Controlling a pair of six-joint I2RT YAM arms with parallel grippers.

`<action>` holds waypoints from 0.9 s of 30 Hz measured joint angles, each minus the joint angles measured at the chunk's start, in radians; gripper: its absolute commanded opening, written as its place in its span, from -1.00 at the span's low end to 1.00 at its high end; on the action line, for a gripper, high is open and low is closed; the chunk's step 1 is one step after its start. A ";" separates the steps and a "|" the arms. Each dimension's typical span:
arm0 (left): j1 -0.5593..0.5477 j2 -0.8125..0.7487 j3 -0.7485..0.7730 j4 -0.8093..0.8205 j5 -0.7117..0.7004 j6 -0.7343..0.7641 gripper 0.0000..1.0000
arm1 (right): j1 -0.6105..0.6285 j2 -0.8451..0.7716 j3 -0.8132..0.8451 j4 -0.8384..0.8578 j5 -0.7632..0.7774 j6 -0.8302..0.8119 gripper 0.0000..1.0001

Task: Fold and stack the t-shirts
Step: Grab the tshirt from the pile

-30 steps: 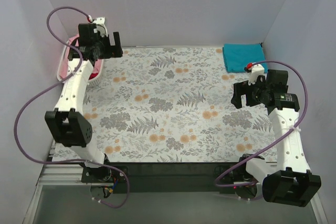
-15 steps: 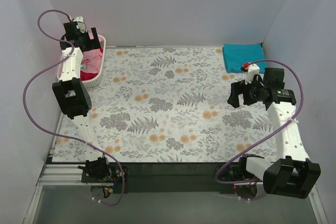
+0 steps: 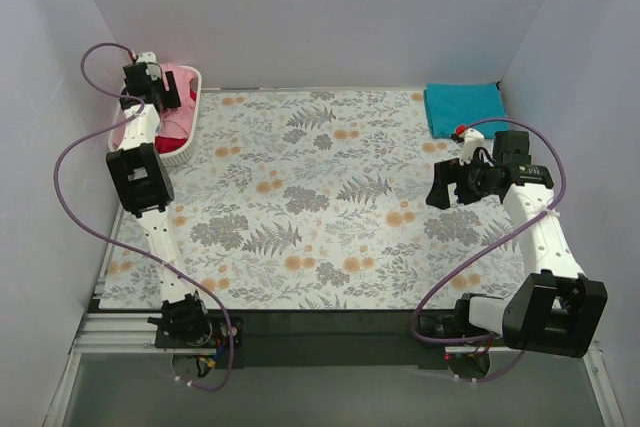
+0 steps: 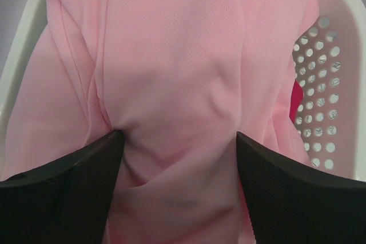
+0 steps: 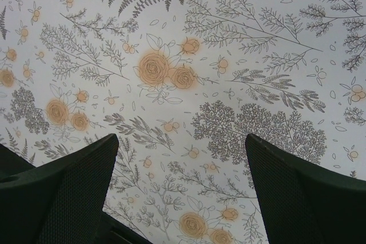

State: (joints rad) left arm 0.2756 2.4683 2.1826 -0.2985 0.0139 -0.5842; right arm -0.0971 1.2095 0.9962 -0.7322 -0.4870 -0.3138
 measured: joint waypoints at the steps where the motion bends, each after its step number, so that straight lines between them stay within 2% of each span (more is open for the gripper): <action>1: 0.000 0.012 0.010 0.010 -0.002 0.000 0.31 | 0.000 0.003 0.000 0.000 -0.002 0.000 0.97; 3: 0.000 0.025 0.024 0.022 -0.006 0.006 0.06 | 0.000 0.008 0.000 0.001 -0.003 0.002 0.97; 4: 0.000 0.027 0.027 0.026 -0.007 0.009 -0.15 | 0.000 0.011 0.000 0.001 -0.003 0.002 0.97; 7: 0.000 0.027 0.032 0.039 -0.006 0.003 -0.34 | 0.000 0.014 0.000 0.001 -0.004 0.004 0.97; 13: 0.005 0.010 0.032 0.043 0.016 0.000 -0.51 | 0.000 0.014 0.000 0.001 -0.013 0.007 0.97; 15: 0.010 -0.012 0.031 0.041 0.029 -0.005 -0.80 | 0.000 0.013 -0.001 0.002 -0.018 0.008 0.97; 17: 0.015 -0.044 0.030 0.041 0.038 -0.005 -1.00 | 0.000 0.009 -0.006 0.003 -0.023 0.008 0.96; 27: 0.038 -0.262 0.032 0.035 0.117 -0.037 -1.00 | 0.000 -0.035 -0.013 0.003 -0.041 0.008 0.94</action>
State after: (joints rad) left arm 0.3134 2.2059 2.2143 -0.2634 0.1314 -0.6212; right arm -0.0971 1.1748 0.9833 -0.7296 -0.5278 -0.3061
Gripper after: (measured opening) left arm 0.099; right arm 0.973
